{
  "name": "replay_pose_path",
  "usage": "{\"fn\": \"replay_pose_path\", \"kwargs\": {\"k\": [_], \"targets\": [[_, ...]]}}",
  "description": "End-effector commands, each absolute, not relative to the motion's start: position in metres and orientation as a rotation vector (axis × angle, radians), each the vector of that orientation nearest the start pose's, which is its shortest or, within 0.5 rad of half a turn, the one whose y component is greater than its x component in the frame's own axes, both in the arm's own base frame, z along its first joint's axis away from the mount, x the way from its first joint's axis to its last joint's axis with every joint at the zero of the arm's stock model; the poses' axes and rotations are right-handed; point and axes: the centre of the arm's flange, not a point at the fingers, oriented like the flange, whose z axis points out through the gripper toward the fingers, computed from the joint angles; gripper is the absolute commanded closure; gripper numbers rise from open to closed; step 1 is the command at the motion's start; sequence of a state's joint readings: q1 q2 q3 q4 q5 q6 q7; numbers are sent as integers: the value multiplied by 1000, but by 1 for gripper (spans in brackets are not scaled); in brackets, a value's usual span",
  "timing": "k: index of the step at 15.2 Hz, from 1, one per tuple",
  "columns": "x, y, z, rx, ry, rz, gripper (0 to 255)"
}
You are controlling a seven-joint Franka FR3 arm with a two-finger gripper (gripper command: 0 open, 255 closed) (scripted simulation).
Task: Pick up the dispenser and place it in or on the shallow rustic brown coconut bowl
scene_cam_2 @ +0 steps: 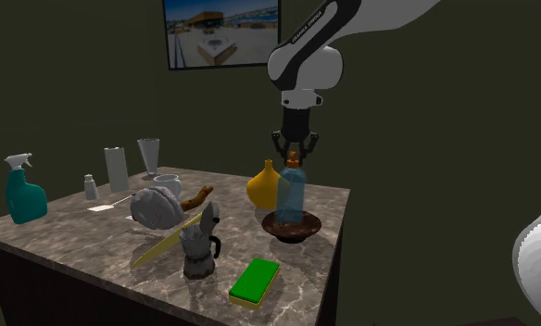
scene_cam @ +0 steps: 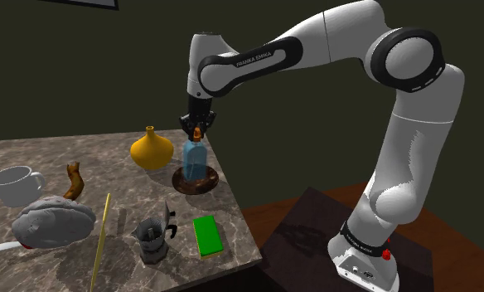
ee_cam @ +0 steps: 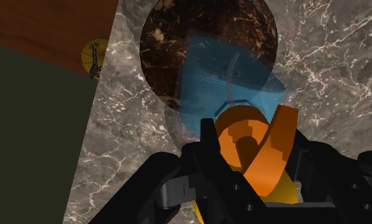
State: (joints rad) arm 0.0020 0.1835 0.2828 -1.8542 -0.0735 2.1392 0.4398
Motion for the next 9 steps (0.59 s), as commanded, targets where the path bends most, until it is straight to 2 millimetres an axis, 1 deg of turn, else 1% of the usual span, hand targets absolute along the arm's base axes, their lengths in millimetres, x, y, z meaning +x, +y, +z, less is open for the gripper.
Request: {"fn": "replay_pose_path", "kwargs": {"k": [1,6,9], "targets": [[595,162,436,-3104,196,-167,0],[595,162,436,-3104,196,-167,0],[591,162,476,-3104,196,-167,0]]}}
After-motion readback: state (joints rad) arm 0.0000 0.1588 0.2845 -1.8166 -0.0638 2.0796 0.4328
